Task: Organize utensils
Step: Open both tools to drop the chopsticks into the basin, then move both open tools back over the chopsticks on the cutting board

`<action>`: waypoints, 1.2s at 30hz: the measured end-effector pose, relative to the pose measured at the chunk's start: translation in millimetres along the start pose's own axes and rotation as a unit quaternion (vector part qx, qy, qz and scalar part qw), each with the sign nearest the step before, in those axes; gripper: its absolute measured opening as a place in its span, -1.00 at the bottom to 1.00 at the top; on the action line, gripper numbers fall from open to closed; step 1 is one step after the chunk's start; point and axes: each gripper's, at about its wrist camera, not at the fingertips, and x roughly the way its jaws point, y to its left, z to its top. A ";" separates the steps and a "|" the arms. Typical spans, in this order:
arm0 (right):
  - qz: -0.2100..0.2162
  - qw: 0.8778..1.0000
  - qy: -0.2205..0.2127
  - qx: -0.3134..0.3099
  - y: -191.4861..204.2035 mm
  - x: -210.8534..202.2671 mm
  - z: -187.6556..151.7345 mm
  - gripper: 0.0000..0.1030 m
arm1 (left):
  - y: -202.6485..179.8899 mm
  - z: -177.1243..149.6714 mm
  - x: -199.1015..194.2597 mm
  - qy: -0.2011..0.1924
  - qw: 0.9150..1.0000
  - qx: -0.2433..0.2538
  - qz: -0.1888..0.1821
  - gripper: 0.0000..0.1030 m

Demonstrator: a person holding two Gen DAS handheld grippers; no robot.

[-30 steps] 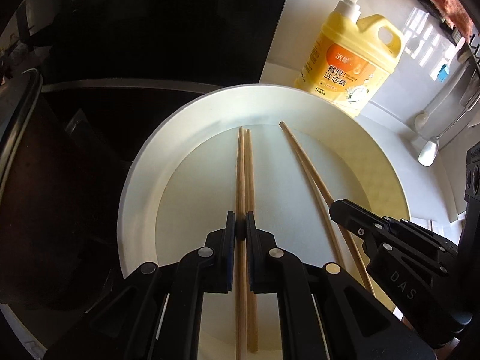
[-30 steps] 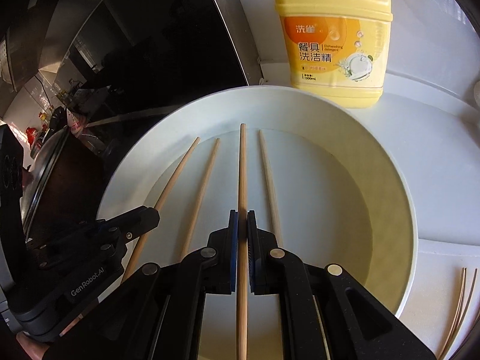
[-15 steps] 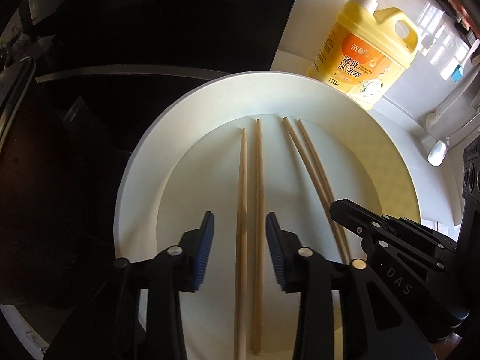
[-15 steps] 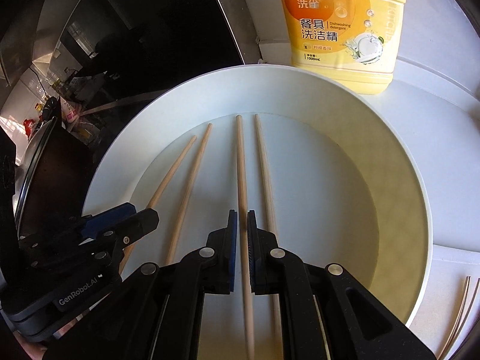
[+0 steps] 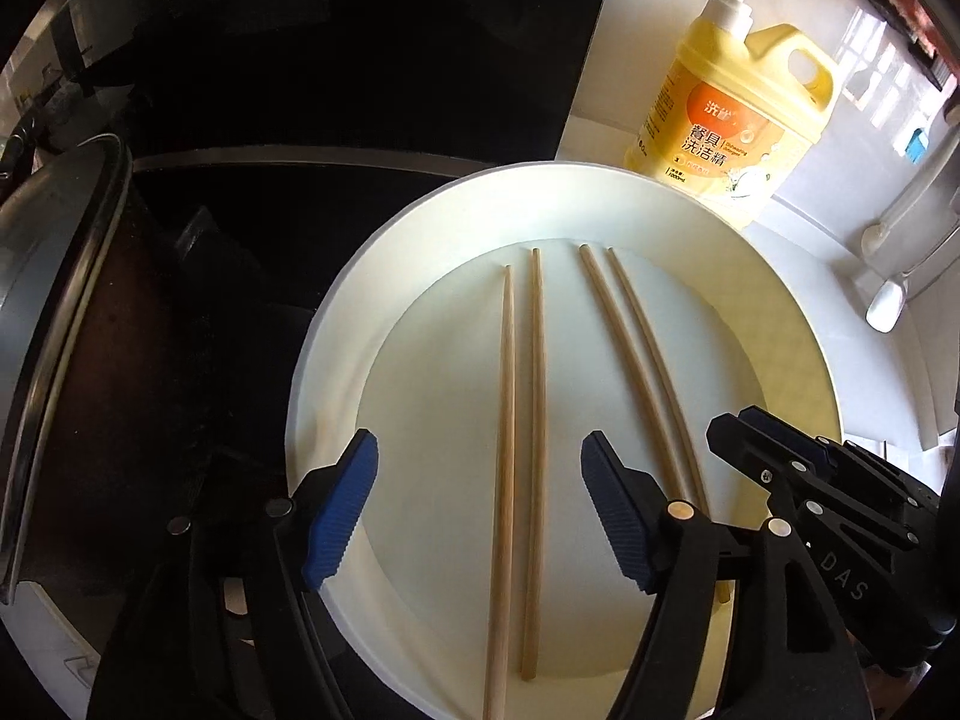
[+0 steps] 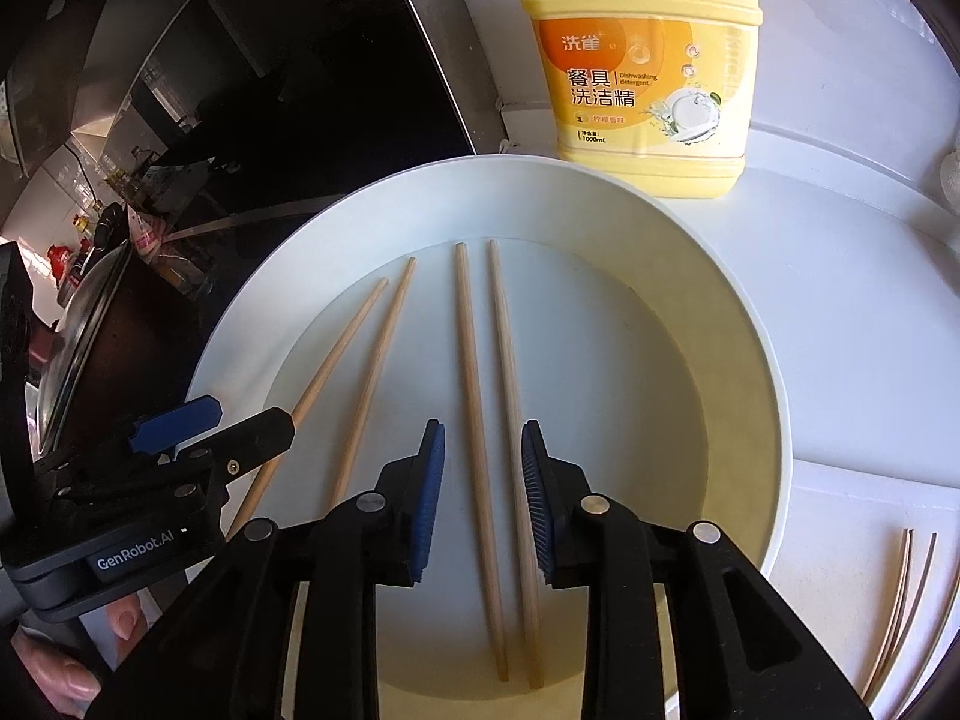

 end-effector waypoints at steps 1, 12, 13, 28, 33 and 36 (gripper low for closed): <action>0.000 1.000 -0.002 -0.002 1.4 -2.9 -1.1 -0.47 | 0.1 -0.8 -3.0 -0.003 1.000 0.002 -0.002 0.34; -0.011 0.999 -0.046 0.001 11.5 -45.2 -17.6 -0.03 | 3.1 -10.9 -37.0 -0.045 0.999 0.026 -0.005 0.65; -0.013 0.999 -0.049 0.003 12.0 -48.9 -20.5 0.02 | 3.7 -12.8 -41.3 -0.049 0.998 0.029 -0.006 0.69; -0.068 0.987 -0.113 0.094 -27.9 -121.4 -100.3 0.27 | -42.9 -43.2 -70.0 -0.076 0.990 0.101 -0.059 0.86; -0.103 0.979 -0.120 0.125 -66.6 -150.6 -131.8 0.27 | -87.0 -57.9 -78.2 -0.092 0.983 0.125 -0.093 0.86; -0.123 0.974 -0.128 0.141 -94.6 -173.9 -153.5 0.27 | -119.6 -71.1 -82.0 -0.096 0.979 0.144 -0.106 0.86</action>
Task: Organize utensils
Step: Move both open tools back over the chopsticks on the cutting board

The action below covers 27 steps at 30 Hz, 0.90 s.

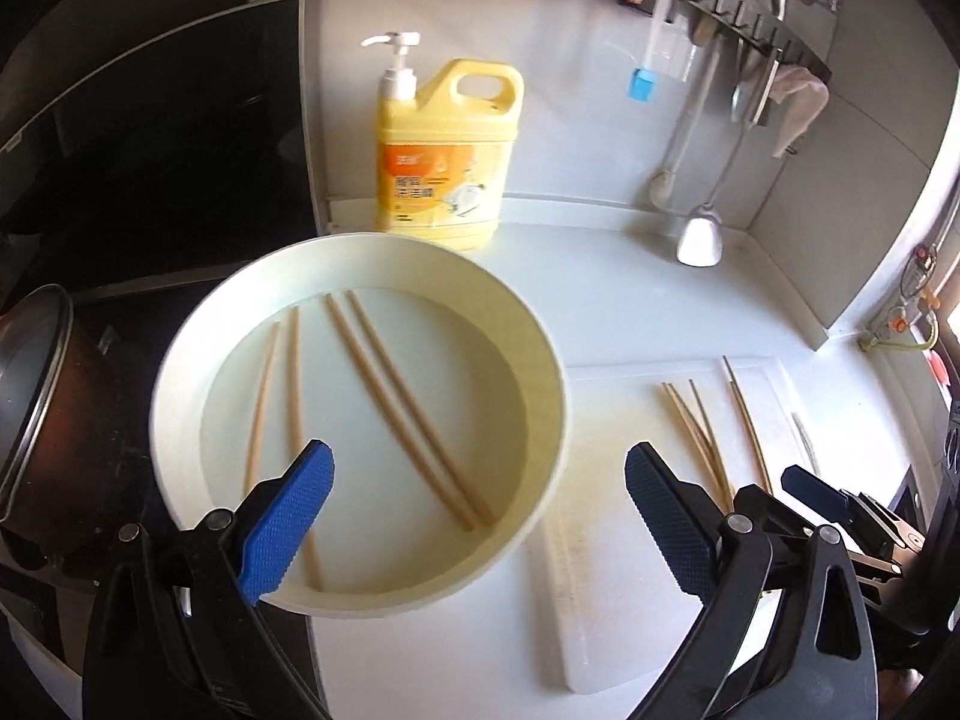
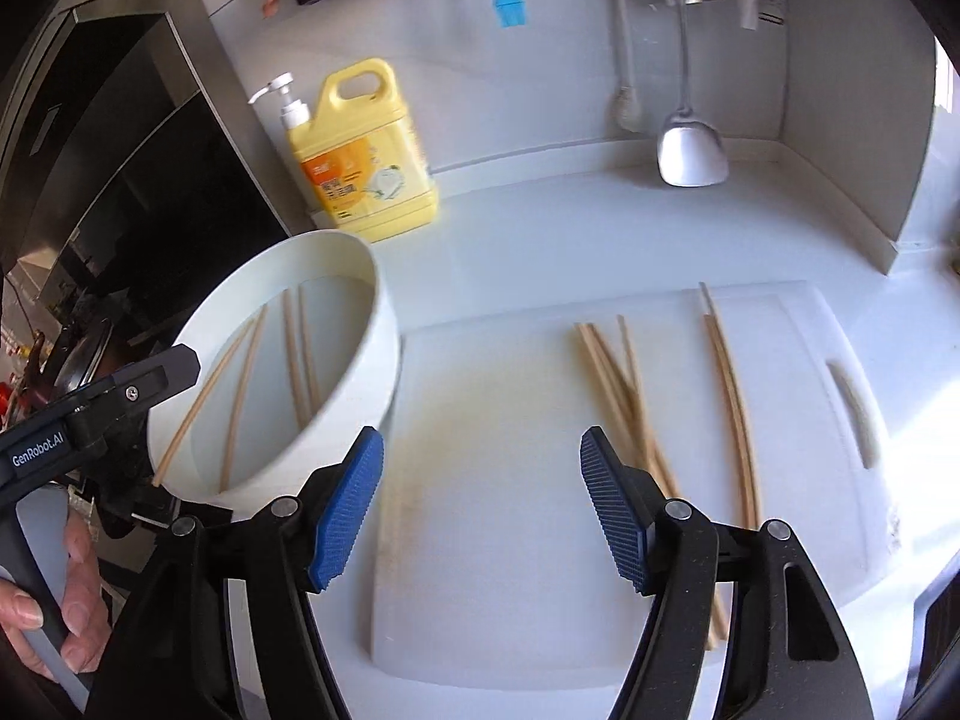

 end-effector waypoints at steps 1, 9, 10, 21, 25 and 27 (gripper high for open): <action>-0.007 1.000 -0.001 0.003 -13.1 -6.3 -2.1 0.27 | -10.8 -1.7 -0.2 0.000 1.000 0.003 -0.004 0.86; -0.030 1.000 0.003 0.004 -122.1 -29.2 -26.8 0.27 | -105.0 -32.7 15.9 0.012 1.000 -0.007 0.012 0.87; -0.025 1.000 0.005 -0.001 -133.9 -29.8 -29.3 0.27 | -114.5 -37.6 18.7 0.014 1.000 -0.014 0.013 0.87; 0.034 0.999 0.009 -0.038 -198.9 -0.1 -37.0 0.27 | -172.0 -82.8 62.7 0.036 0.996 -0.031 0.081 0.87; 0.052 0.998 -0.002 -0.027 -203.7 12.0 -31.7 0.27 | -180.2 -88.4 74.1 0.026 0.997 -0.021 0.070 0.87; 0.054 0.998 -0.008 -0.024 -202.6 17.4 -29.6 0.27 | -184.3 -90.9 81.7 0.025 0.997 -0.014 0.070 0.87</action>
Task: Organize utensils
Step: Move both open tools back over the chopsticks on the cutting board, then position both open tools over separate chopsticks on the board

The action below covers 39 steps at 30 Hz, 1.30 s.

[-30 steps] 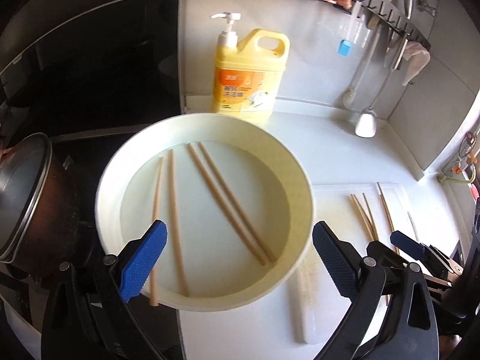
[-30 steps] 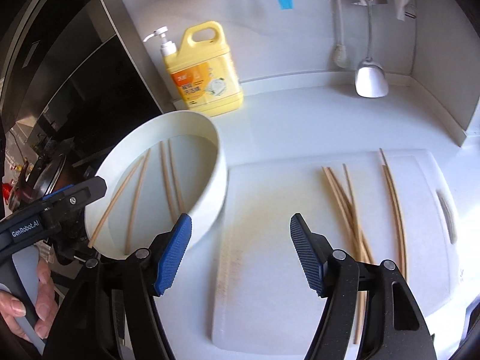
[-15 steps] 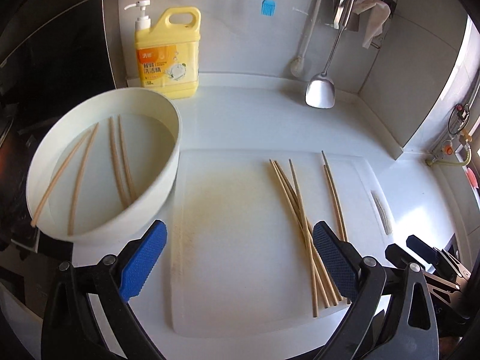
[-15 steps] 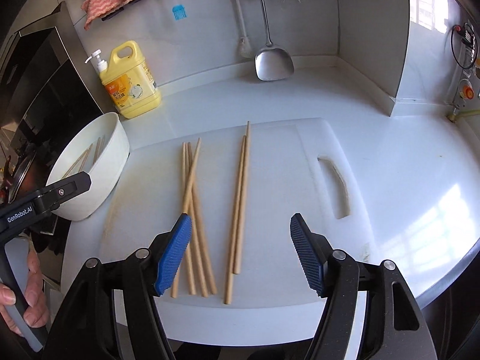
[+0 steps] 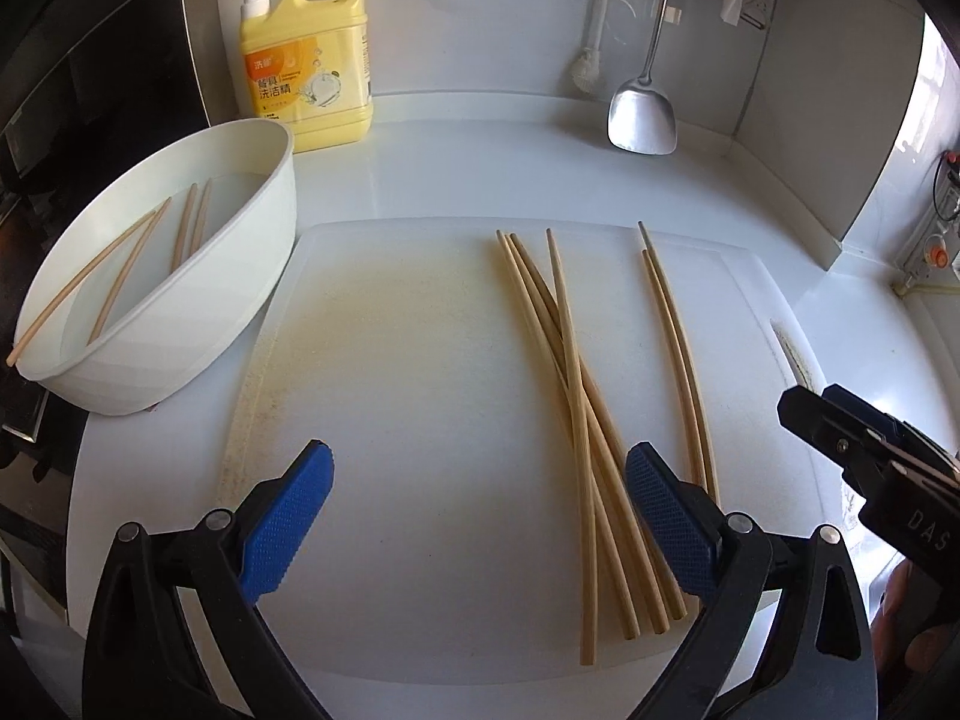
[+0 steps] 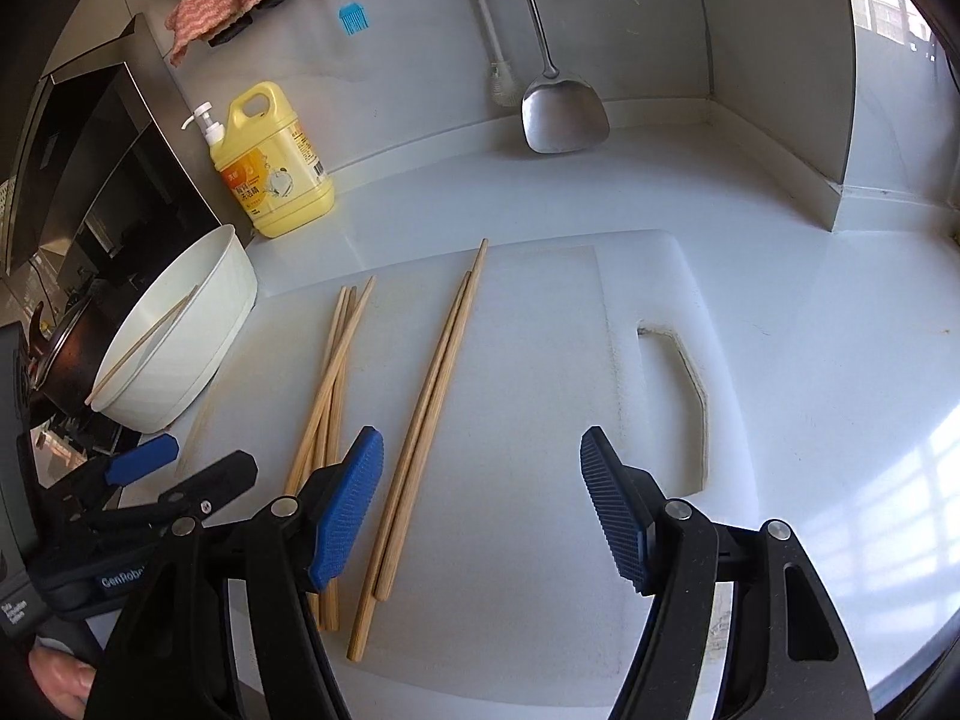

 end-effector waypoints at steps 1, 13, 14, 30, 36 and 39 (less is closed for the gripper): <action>0.002 1.000 -0.002 0.002 0.5 2.8 0.8 0.27 | -1.6 -1.6 2.9 0.000 1.000 0.003 0.000 0.87; -0.004 1.000 -0.015 -0.004 3.0 20.8 -4.0 0.27 | 1.8 -1.2 23.8 -0.022 1.000 -0.003 0.008 0.87; -0.006 1.000 -0.016 -0.006 3.0 21.4 -4.2 0.27 | 1.6 0.3 25.9 -0.022 1.000 -0.005 0.008 0.87; -0.018 1.000 -0.013 -0.015 10.4 38.1 0.5 0.27 | 13.5 10.1 37.9 -0.021 0.999 -0.033 0.023 0.87; -0.061 0.998 -0.005 -0.035 16.2 47.7 2.4 0.27 | 25.0 9.9 41.2 -0.017 0.998 -0.051 0.032 0.87; -0.070 0.997 -0.005 -0.043 19.7 52.6 4.5 0.27 | 28.7 10.6 42.2 -0.020 0.998 -0.052 0.037 0.87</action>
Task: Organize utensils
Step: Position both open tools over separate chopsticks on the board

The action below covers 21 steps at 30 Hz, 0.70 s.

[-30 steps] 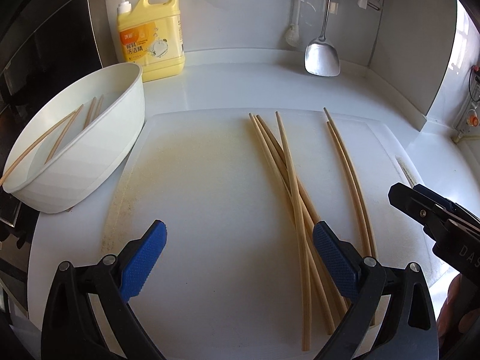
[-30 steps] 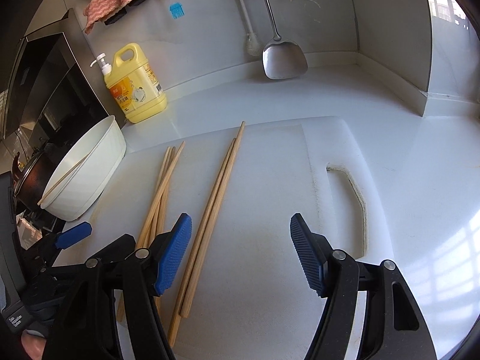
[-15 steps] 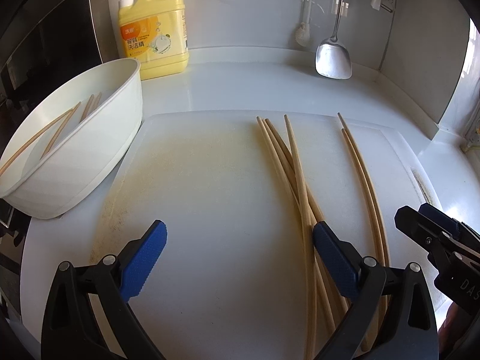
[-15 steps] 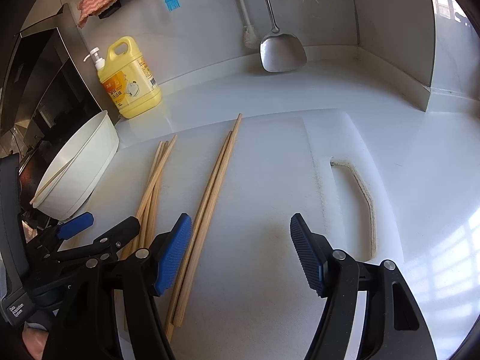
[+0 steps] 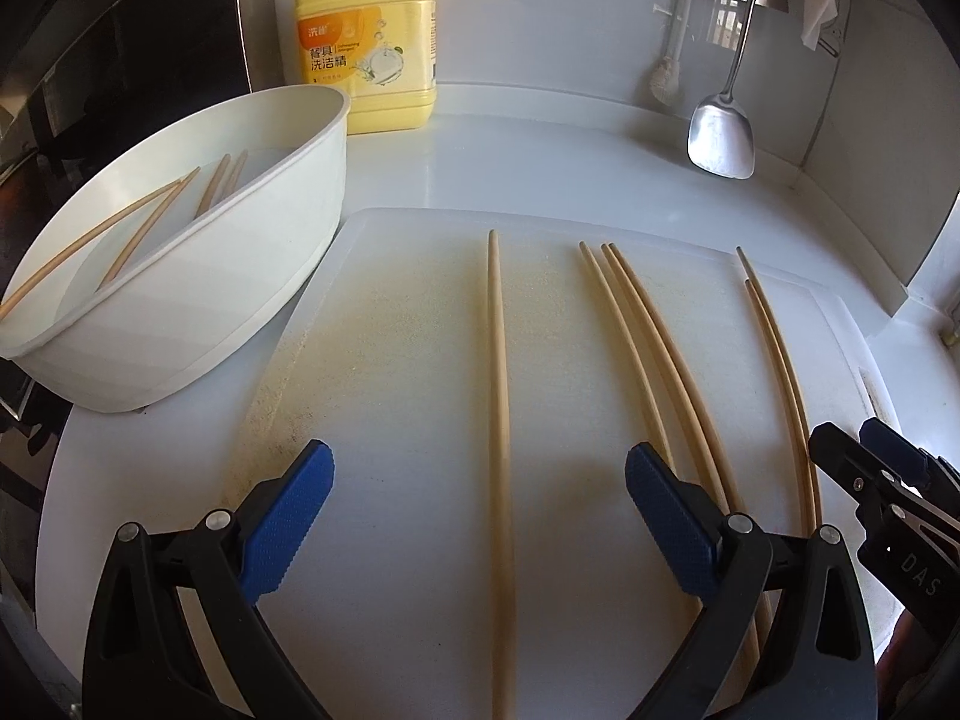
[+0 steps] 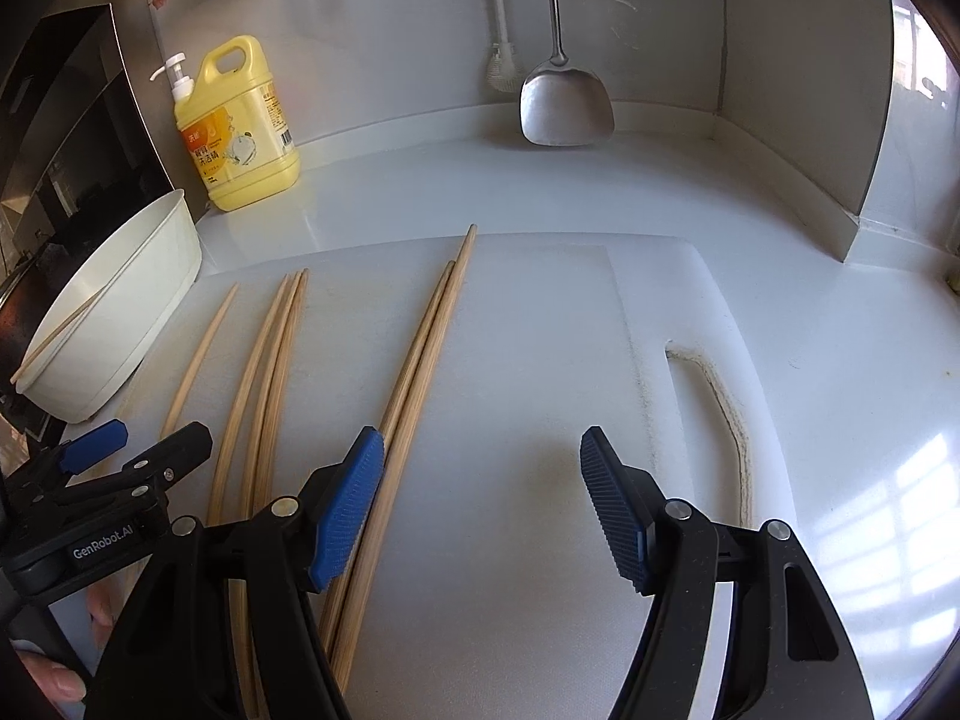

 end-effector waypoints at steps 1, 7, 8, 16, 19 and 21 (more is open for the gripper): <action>-0.005 1.000 0.001 -0.003 1.8 1.5 0.8 0.27 | 0.6 0.3 0.5 0.000 1.000 0.001 0.002 0.87; -0.046 0.998 -0.005 -0.038 7.5 1.1 2.8 0.27 | 5.4 1.8 0.9 0.002 1.000 -0.004 0.002 0.87; -0.049 0.998 -0.004 -0.039 6.2 0.4 3.1 0.26 | 6.4 1.8 0.9 0.003 1.000 -0.005 0.002 0.87; -0.062 0.997 -0.013 -0.037 0.0 -8.0 7.9 0.26 | 8.6 1.4 0.8 0.003 1.000 -0.006 0.002 0.87; -0.061 0.997 -0.009 -0.047 5.9 -4.0 9.2 0.26 | 9.2 1.2 0.6 0.002 1.000 -0.004 0.005 0.87; -0.066 0.996 -0.005 -0.055 9.8 0.4 9.3 0.26 | 10.0 1.2 1.7 0.004 1.000 -0.003 0.007 0.87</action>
